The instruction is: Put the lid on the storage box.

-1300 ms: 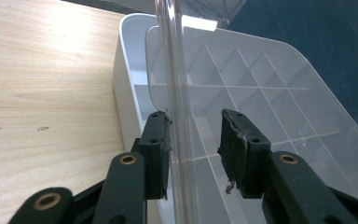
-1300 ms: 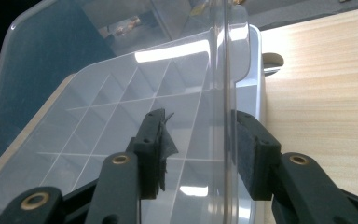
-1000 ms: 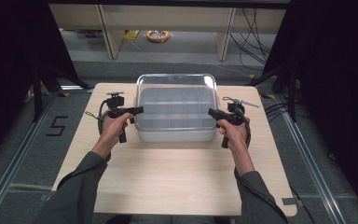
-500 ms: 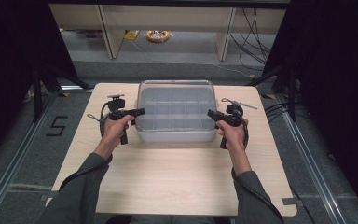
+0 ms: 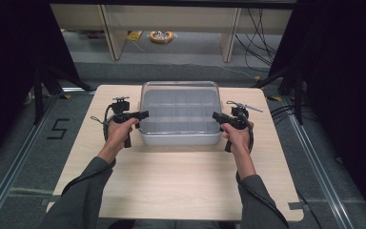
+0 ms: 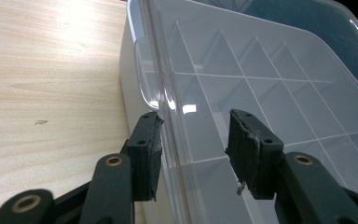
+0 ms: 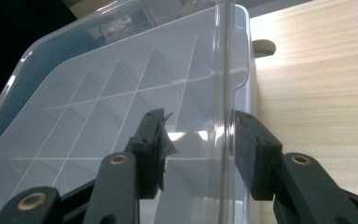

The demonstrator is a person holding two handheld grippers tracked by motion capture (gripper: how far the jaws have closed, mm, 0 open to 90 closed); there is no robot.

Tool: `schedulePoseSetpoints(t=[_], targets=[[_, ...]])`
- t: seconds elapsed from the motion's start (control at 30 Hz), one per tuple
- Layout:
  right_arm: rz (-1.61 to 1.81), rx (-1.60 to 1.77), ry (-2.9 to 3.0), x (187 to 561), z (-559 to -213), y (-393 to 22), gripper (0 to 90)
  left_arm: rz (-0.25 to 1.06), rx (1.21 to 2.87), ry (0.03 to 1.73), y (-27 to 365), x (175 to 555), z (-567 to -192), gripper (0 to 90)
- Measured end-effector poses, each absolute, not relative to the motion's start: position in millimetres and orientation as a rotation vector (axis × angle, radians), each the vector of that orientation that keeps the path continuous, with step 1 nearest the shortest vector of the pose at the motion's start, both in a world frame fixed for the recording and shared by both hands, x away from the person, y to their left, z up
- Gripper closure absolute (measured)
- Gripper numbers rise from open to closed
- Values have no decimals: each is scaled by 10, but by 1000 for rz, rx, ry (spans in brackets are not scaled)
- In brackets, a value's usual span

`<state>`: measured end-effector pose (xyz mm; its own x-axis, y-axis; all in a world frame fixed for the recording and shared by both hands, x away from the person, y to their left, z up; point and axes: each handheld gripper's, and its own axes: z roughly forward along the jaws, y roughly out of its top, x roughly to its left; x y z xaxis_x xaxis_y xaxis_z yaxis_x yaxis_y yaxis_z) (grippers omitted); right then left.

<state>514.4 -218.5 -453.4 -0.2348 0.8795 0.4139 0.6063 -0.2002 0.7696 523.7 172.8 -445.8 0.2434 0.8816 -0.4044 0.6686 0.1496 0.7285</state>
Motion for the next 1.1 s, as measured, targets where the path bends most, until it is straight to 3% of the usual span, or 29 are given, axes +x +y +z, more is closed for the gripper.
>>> schedulePoseSetpoints(t=[0.3, 0.43, 1.1], targets=[[1424, 1786, 1748, 5106, -4530, -2152, 573, 310, 1592, 1493, 1706, 5224, -4457, 521], [1442, 1790, 1736, 5104, -4532, -2178, 566, 396, 1668, 1477, 1649, 5209, -4495, 554], [1397, 1709, 1836, 5049, -4495, -2248, 561, 332, 1680, 1475, 1691, 5084, -4495, 544]])
